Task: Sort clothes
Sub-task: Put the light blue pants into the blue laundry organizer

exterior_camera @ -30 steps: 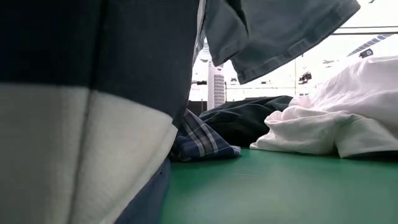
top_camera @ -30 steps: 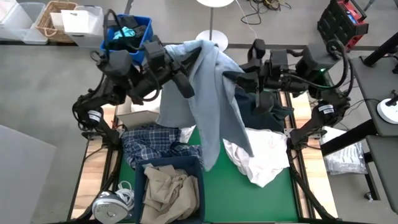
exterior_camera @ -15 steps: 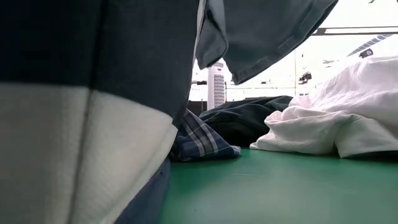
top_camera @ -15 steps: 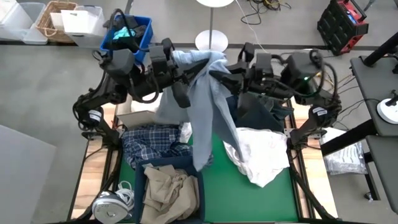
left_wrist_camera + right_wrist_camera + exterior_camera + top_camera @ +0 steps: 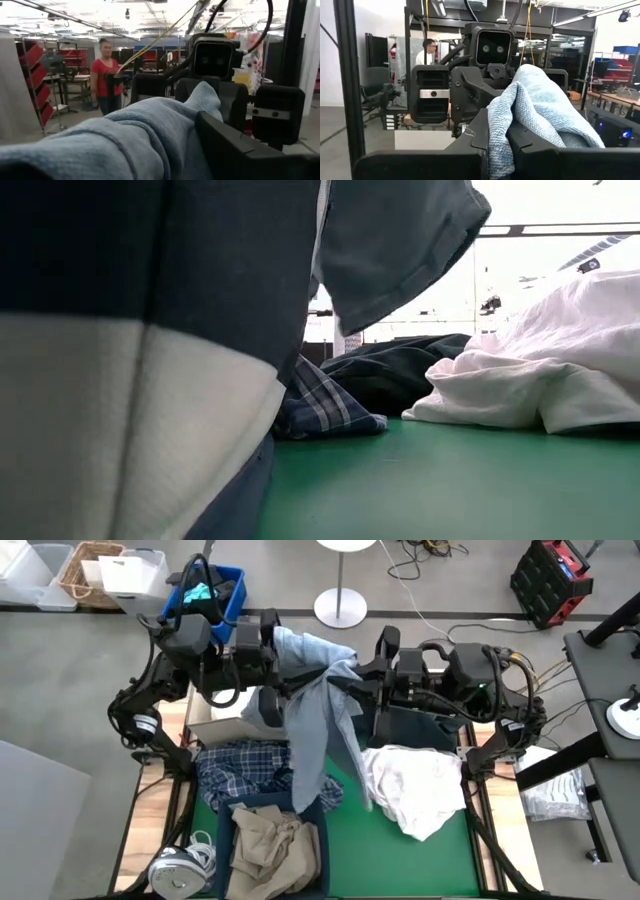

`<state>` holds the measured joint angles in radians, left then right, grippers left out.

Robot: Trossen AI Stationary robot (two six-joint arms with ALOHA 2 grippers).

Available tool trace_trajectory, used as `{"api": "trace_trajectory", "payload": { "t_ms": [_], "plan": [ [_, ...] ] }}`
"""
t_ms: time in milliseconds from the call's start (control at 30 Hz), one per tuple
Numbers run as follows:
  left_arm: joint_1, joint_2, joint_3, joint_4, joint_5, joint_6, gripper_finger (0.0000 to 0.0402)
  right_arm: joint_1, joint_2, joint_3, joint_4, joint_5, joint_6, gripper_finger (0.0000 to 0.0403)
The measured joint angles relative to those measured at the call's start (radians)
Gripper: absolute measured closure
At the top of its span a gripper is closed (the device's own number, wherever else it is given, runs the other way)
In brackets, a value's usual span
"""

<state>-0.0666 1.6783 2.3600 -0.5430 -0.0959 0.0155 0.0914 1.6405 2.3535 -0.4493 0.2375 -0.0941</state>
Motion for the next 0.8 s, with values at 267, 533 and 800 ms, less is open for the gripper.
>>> {"api": "trace_trajectory", "payload": {
  "t_ms": [267, 533, 800],
  "plan": [
    [-0.001, 0.000, -0.002, -0.019, 0.080, 0.007, 0.0244, 0.000, 0.000, 0.000, 0.039, 0.028, 0.018, 0.0391],
    [0.000, 0.004, -0.003, -0.008, 0.155, -0.023, 0.0241, 0.003, -0.001, 0.002, 0.050, 0.019, 0.029, 0.0390],
    [-0.001, 0.043, -0.001, 0.002, 0.056, 0.002, 0.0241, 0.003, 0.035, 0.003, 0.141, 0.079, 0.031, 0.0390]
  ]
}}
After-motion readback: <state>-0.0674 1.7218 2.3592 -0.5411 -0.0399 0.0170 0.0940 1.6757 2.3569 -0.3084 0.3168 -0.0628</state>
